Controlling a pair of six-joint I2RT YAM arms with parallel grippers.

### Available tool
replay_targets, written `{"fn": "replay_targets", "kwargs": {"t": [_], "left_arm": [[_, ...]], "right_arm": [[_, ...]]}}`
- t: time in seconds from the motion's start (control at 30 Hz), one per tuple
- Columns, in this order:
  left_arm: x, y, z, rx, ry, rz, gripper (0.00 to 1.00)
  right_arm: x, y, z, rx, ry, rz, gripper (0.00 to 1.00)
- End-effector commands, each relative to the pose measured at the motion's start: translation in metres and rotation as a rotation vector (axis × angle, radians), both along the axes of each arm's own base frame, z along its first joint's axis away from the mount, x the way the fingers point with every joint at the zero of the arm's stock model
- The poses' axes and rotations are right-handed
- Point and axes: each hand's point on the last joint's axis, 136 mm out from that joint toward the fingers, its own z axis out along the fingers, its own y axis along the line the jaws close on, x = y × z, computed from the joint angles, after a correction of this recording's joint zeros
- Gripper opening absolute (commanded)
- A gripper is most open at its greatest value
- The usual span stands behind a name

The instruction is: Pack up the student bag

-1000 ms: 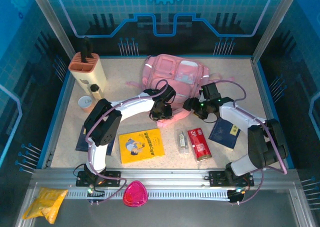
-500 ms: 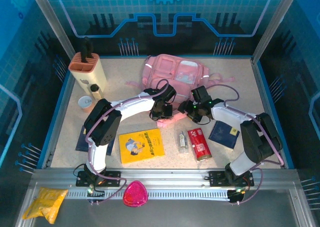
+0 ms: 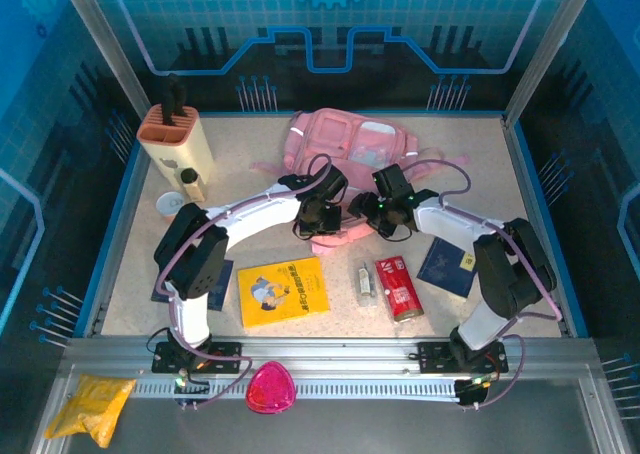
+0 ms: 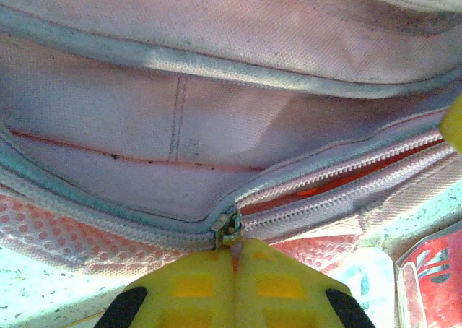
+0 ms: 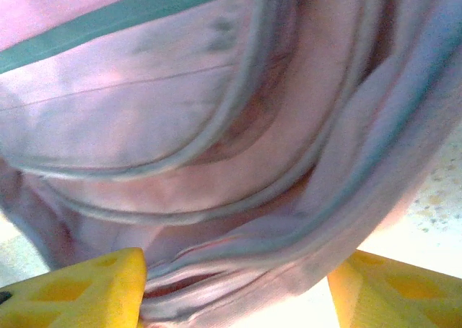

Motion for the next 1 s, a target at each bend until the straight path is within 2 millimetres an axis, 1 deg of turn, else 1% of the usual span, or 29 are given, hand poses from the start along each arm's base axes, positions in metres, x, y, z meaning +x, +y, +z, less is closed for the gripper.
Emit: {"fn": "replay_targets", "kwargs": {"t": [0.0, 0.1, 0.17, 0.23, 0.33, 0.4, 0.5, 0.57, 0.67, 0.73, 0.97], "left_arm": [[-0.004, 0.009, 0.016, 0.006, -0.015, -0.004, 0.0], [-0.002, 0.008, 0.021, 0.001, -0.027, -0.005, 0.0], [-0.002, 0.009, 0.022, 0.005, -0.031, -0.006, 0.0], [-0.002, 0.01, 0.023, 0.009, -0.027, -0.006, 0.0], [-0.005, 0.009, 0.025, 0.007, -0.024, -0.029, 0.0], [-0.006, 0.012, 0.026, 0.02, -0.028, -0.038, 0.0], [-0.007, 0.018, 0.025, 0.057, -0.028, -0.044, 0.0], [-0.008, 0.024, 0.023, 0.083, -0.02, -0.044, 0.0], [-0.01, 0.031, 0.022, 0.097, -0.012, -0.047, 0.0], [-0.01, 0.036, 0.023, 0.1, -0.014, -0.044, 0.0], [-0.013, 0.057, 0.014, 0.108, 0.01, -0.005, 0.0]], "right_arm": [[-0.001, 0.004, 0.006, -0.009, -0.008, -0.01, 0.69], [0.001, 0.006, -0.008, -0.043, 0.052, 0.007, 0.7], [0.005, 0.006, -0.014, -0.057, 0.053, 0.003, 0.67], [0.01, 0.004, -0.016, -0.073, 0.046, -0.001, 0.62], [0.014, -0.001, -0.016, -0.113, 0.026, 0.016, 0.53], [0.016, -0.003, -0.017, -0.133, 0.026, 0.043, 0.45], [0.016, -0.011, -0.021, -0.166, 0.03, 0.052, 0.27], [0.015, -0.016, -0.021, -0.174, 0.025, 0.051, 0.18], [0.015, -0.022, -0.018, -0.177, 0.006, 0.062, 0.05], [0.016, -0.026, -0.014, -0.193, -0.013, 0.066, 0.0], [0.023, -0.044, -0.002, -0.199, -0.052, 0.048, 0.0]]}}
